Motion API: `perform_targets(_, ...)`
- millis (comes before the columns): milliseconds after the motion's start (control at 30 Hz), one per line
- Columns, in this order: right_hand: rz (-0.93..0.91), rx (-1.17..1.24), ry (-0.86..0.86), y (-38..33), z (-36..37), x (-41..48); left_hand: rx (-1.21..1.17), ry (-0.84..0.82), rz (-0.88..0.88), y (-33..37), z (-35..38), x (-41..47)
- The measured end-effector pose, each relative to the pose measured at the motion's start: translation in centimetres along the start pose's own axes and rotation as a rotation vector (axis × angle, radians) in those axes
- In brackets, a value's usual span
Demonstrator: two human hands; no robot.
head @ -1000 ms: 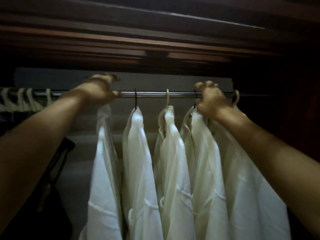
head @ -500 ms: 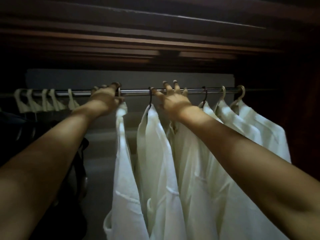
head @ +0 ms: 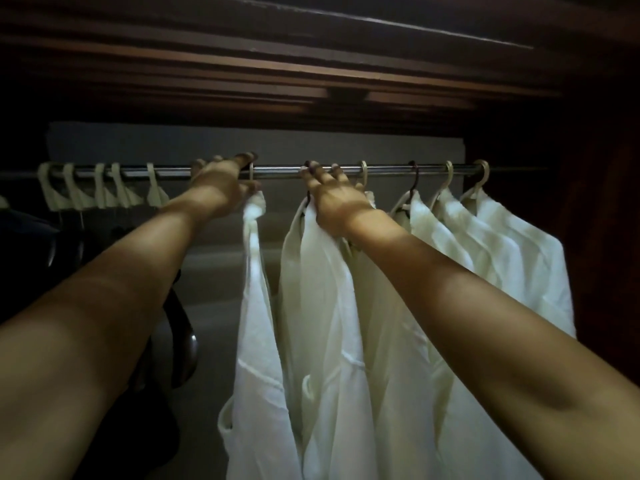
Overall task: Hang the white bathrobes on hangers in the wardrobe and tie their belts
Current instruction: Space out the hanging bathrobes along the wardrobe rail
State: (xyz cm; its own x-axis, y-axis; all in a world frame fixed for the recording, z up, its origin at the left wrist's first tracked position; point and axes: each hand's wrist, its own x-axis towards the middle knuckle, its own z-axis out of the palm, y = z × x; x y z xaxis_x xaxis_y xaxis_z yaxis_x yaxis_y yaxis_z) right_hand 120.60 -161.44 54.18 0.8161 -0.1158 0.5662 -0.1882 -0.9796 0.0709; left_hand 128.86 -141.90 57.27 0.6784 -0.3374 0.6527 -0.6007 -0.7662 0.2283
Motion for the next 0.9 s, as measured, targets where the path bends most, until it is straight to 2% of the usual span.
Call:
perform_targets(100, -0.018, 0.055, 0.015, 0.5, -1.2, -1.8, 0.030, 0.018, 0.005, 0.0, 0.3, -0.3)
perform_targets(167, 0.036, 0.104, 0.069, 1.8, -2.0, -3.9, 0.016, 0.027, 0.029, 0.5, 0.4, -1.2)
perform_targets(300, 0.185, 0.291, 0.261, 5.3, -1.4, -9.0, -0.312, 0.123, -0.006, 3.2, 1.4, -7.1)
perform_targets(400, 0.258, 0.523, 0.432, 5.8, 0.7, -14.5, -0.564, 0.326, 0.065, 5.3, 3.7, -15.1)
perform_targets(433, 0.299, 0.580, 0.445, 5.6, 1.6, -16.6, -0.633, 0.398, 0.063, 5.7, 4.8, -17.7)
perform_targets(500, 0.411, 0.680, 0.375, 5.0, 4.2, -20.6, -0.737, 0.480, -0.046, 6.2, 7.8, -22.7)
perform_targets(567, 0.540, 0.728, 0.282, 4.2, 7.8, -24.2, -0.795, 0.420, -0.242, 5.8, 11.8, -27.1)
perform_targets(733, 0.690, 0.745, 0.090, 1.7, 15.9, -32.4, -0.753, 0.007, -0.729, 3.7, 20.2, -37.2)
perform_targets(833, 0.737, 0.719, -0.137, 1.4, 19.6, -37.5, -0.692, -0.230, -0.851, 2.4, 22.8, -43.6)
perform_targets(900, 0.781, 0.761, -0.253, 1.4, 20.9, -40.3, -0.683, -0.327, -0.918, 1.7, 23.5, -46.7)
